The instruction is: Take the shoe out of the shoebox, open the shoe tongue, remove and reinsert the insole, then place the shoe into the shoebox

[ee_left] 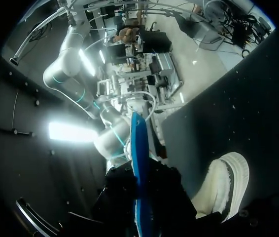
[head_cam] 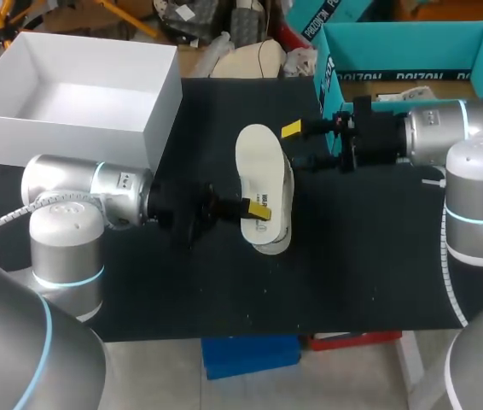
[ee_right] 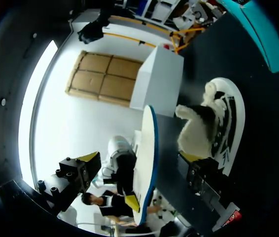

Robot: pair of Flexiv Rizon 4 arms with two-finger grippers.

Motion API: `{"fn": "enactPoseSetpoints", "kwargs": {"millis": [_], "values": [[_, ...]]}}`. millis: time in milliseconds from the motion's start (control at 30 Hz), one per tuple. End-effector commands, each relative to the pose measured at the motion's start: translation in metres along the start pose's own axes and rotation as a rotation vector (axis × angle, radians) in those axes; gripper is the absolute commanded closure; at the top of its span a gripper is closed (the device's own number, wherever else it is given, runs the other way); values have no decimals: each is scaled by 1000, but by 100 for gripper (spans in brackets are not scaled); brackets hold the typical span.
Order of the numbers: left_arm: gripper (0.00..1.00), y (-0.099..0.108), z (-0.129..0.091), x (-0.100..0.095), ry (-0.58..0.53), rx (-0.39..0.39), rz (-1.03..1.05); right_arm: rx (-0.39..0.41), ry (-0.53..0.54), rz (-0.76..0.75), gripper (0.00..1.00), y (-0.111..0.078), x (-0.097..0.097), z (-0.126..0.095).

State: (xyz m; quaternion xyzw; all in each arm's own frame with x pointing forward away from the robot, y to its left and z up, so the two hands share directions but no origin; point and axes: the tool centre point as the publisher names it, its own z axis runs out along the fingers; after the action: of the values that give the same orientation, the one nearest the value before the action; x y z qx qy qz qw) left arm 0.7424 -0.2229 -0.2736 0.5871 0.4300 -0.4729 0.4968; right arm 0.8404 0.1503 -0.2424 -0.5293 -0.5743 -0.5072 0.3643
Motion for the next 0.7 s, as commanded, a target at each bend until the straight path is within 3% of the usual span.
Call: {"fn": "enactPoseSetpoints", "kwargs": {"millis": [33, 433, 700], "values": [[100, -1, 1, 0, 4, -5, 3, -3, -1, 0, 0, -1, 0, 2], [100, -1, 1, 0, 4, -5, 3, 52, 115, 32, 0, -22, 3, 14], [100, -1, 1, 0, 4, -5, 3, 76, 128, 95, 2, -37, 5, 31]]}}
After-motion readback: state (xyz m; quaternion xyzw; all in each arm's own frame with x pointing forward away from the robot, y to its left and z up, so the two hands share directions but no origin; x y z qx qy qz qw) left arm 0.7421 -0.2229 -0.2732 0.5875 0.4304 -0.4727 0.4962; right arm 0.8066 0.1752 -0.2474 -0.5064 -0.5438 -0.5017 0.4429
